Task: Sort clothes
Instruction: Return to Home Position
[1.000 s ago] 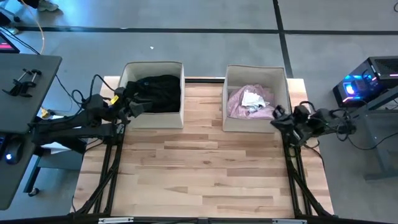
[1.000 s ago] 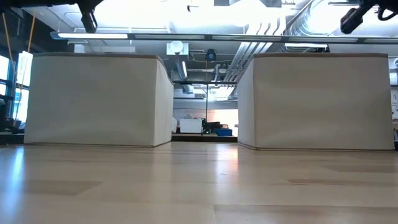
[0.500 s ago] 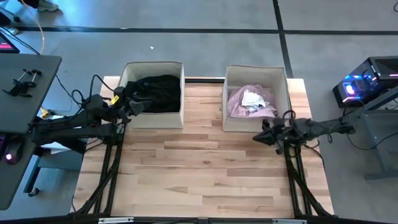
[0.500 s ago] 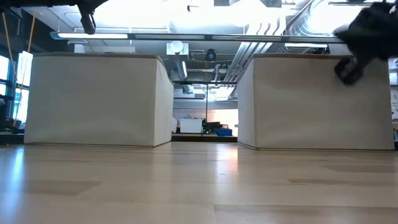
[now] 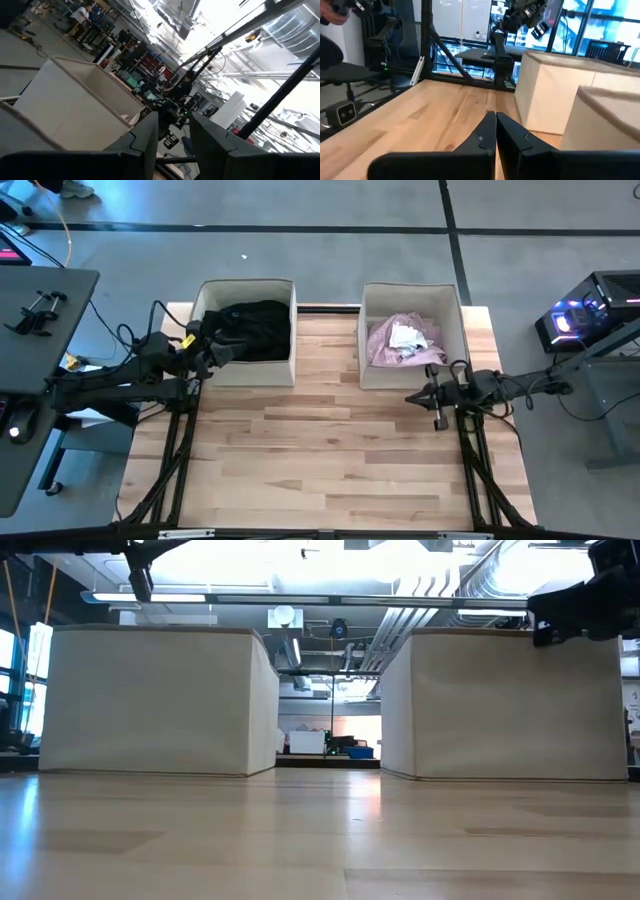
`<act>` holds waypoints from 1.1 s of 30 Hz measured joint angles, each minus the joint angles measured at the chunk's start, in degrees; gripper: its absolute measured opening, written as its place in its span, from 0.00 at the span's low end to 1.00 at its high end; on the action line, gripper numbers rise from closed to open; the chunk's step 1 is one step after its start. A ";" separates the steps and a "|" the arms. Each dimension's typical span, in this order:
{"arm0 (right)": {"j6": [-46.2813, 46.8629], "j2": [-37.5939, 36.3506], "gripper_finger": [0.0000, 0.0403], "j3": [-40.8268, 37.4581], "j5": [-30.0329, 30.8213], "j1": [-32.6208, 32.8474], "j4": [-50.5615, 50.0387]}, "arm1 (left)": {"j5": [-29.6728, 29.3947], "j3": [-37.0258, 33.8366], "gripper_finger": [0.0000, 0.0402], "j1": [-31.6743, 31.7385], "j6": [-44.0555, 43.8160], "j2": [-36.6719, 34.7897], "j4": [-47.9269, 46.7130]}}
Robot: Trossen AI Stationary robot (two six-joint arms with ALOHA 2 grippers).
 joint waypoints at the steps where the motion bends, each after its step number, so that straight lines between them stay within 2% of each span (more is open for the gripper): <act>1: -0.62 -0.68 0.00 -0.13 -0.13 0.00 -0.34 | 0.41 0.00 0.25 0.00 0.00 0.00 0.06; 4: -0.36 -2.85 0.00 -1.41 -1.51 0.00 -1.81 | 1.39 0.00 0.25 0.00 0.04 -0.02 0.07; 9: 1.04 -1.89 0.00 -1.81 -1.40 -0.36 -1.06 | 2.67 0.00 0.25 0.00 -0.05 -0.02 -0.44; 13: 1.20 -1.58 0.00 -1.81 -1.36 -0.39 -1.36 | 2.96 0.00 0.25 0.00 -4.01 0.00 -1.62; 16: 1.20 -1.56 0.00 -1.81 -1.38 -0.39 -1.32 | 5.62 0.00 0.24 -0.82 1.23 -0.15 -0.60; 18: 1.20 -1.56 0.00 -1.81 -1.38 -0.39 -1.32 | 6.08 0.00 0.20 -3.41 5.40 -0.06 0.07; 23: 1.20 -1.56 0.00 -1.81 -1.38 -0.39 -1.32 | 2.33 0.00 0.02 -14.12 13.54 0.00 -0.04; 28: 1.20 -1.56 0.00 -1.81 -1.39 -0.39 -1.32 | -6.99 -1.32 0.00 -25.24 25.00 -1.46 -1.91; 33: 1.20 -1.56 0.00 -1.81 -1.39 -0.39 -1.32 | -7.87 -8.10 0.00 -28.24 29.45 -8.87 1.23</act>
